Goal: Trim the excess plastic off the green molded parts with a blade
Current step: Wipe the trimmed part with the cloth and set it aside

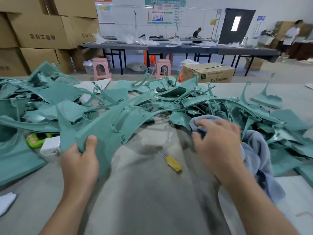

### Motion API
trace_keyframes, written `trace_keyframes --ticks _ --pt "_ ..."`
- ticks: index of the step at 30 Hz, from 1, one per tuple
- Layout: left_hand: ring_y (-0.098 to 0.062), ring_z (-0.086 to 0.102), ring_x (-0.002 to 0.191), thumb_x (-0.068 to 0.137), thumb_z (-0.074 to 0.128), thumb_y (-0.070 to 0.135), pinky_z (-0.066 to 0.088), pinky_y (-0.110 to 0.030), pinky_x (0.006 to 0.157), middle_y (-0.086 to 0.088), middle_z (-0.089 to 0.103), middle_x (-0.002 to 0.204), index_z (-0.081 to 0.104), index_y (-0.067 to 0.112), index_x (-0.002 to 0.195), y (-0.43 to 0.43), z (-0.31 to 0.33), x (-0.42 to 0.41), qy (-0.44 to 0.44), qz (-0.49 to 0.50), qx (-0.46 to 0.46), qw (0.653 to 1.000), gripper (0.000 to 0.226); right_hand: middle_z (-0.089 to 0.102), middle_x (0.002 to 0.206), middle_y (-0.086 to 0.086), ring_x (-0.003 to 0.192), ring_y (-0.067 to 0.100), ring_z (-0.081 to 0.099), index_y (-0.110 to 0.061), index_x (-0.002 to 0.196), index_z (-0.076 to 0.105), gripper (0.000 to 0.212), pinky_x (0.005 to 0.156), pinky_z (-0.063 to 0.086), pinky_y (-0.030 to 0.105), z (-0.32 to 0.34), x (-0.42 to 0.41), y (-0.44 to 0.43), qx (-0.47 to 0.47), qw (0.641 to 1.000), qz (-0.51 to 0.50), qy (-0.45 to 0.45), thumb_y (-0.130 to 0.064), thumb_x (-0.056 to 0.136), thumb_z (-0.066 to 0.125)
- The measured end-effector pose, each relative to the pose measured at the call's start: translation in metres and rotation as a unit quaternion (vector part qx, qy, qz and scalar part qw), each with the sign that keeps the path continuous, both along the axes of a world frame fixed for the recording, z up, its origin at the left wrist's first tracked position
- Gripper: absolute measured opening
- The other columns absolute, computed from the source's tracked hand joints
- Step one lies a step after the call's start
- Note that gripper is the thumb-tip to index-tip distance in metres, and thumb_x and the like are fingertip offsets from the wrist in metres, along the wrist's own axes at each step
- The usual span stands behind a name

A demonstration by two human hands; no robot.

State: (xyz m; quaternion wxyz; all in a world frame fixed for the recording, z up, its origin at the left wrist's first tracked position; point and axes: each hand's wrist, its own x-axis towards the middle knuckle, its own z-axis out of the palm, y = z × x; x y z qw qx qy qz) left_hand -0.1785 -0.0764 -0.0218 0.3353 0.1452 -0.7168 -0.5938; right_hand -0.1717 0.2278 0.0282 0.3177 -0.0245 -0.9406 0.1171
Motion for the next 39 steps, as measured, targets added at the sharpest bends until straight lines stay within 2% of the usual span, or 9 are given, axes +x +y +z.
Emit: trace_keyframes --ticks 6,11,13,15,18,22,27,31,39 --pt "0.016 0.063 0.083 0.102 0.057 0.025 0.05 -0.014 0.068 0.035 0.07 0.088 0.068 0.034 0.087 0.014 0.005 0.006 0.03 -0.059 -0.011 0.998 0.021 0.066 0.136 0.0 0.152 0.025 0.026 -0.038 0.124 0.062 0.035 0.122 -0.003 0.047 -0.009 0.006 0.04 0.244 0.943 -0.104 -0.203 -0.042 0.093 0.047" --pt "0.0 0.069 0.087 0.098 0.055 0.027 0.052 -0.015 0.072 0.019 0.075 0.094 0.073 0.034 0.096 0.024 0.01 0.014 0.078 -0.125 0.03 0.989 0.019 0.078 0.088 0.003 0.109 0.021 0.068 -0.023 0.082 0.079 0.025 0.122 0.023 0.052 0.016 0.026 0.041 0.039 0.999 0.018 -0.021 -0.001 0.069 0.08" --pt "-0.003 0.069 0.085 0.093 0.055 0.034 0.053 -0.025 0.074 0.017 0.076 0.091 0.074 0.03 0.099 0.031 0.008 0.014 0.048 -0.14 0.045 0.988 0.021 0.076 0.082 -0.012 0.092 0.014 0.069 -0.033 0.091 0.08 0.024 0.097 0.055 0.04 0.037 0.037 0.034 -0.138 0.987 0.047 0.072 -0.018 0.072 0.074" --pt "-0.007 0.071 0.092 0.091 0.055 0.034 0.056 -0.03 0.078 0.01 0.077 0.102 0.073 0.023 0.113 0.039 0.005 0.013 0.023 -0.172 0.07 0.982 0.031 0.074 0.077 -0.017 0.074 0.009 0.069 -0.042 0.093 0.077 0.028 0.065 0.056 0.027 0.055 0.049 0.008 -0.255 0.956 0.109 0.101 -0.027 0.074 0.064" --pt "-0.009 0.073 0.094 0.1 0.054 0.021 0.058 -0.024 0.073 0.005 0.077 0.108 0.071 0.028 0.123 0.047 0.006 0.013 0.026 -0.235 0.161 0.958 0.029 0.073 0.077 -0.015 0.07 0.01 0.067 -0.047 0.093 0.073 0.027 0.062 0.055 0.031 0.055 0.054 -0.042 -0.217 0.961 0.169 0.029 -0.035 0.074 0.059" --pt "-0.008 0.065 0.072 0.105 0.05 0.024 0.052 -0.031 0.066 0.002 0.072 0.078 0.074 0.025 0.078 0.052 0.005 0.015 0.001 -0.228 0.174 0.958 0.036 0.07 0.089 -0.022 0.089 0.0 0.061 -0.028 0.1 0.078 0.023 0.08 0.045 0.01 0.016 0.05 -0.099 -0.175 0.938 0.299 0.001 -0.014 0.082 0.073" --pt "-0.006 0.066 0.057 0.099 0.052 0.044 0.051 -0.024 0.049 0.005 0.069 0.063 0.073 0.028 0.061 0.057 0.006 0.015 -0.054 -0.159 0.261 0.951 0.047 0.057 0.108 -0.011 0.099 0.01 0.051 -0.033 0.123 0.056 0.042 0.084 0.038 0.021 -0.022 0.041 -0.137 -0.154 0.908 0.378 -0.099 -0.011 0.087 0.053" --pt "-0.005 0.057 0.052 0.094 0.051 0.037 0.046 -0.026 0.047 0.008 0.057 0.053 0.063 0.023 0.053 0.059 0.006 0.017 -0.01 -0.182 0.247 0.952 0.046 0.047 0.083 -0.008 0.075 0.012 0.044 -0.03 0.09 0.045 0.028 0.064 0.039 0.036 -0.024 0.022 -0.147 -0.144 0.922 0.357 -0.033 -0.003 0.085 0.052" --pt "-0.005 0.033 0.05 0.091 0.041 0.066 0.031 -0.021 0.047 0.011 0.04 0.056 0.041 0.017 0.06 0.053 0.006 0.023 0.021 -0.082 0.067 0.994 0.058 0.063 0.091 -0.001 0.088 0.024 0.053 -0.022 0.106 0.071 0.018 0.079 0.037 0.038 -0.021 -0.019 -0.148 -0.104 0.974 0.174 0.096 -0.03 0.091 0.066"
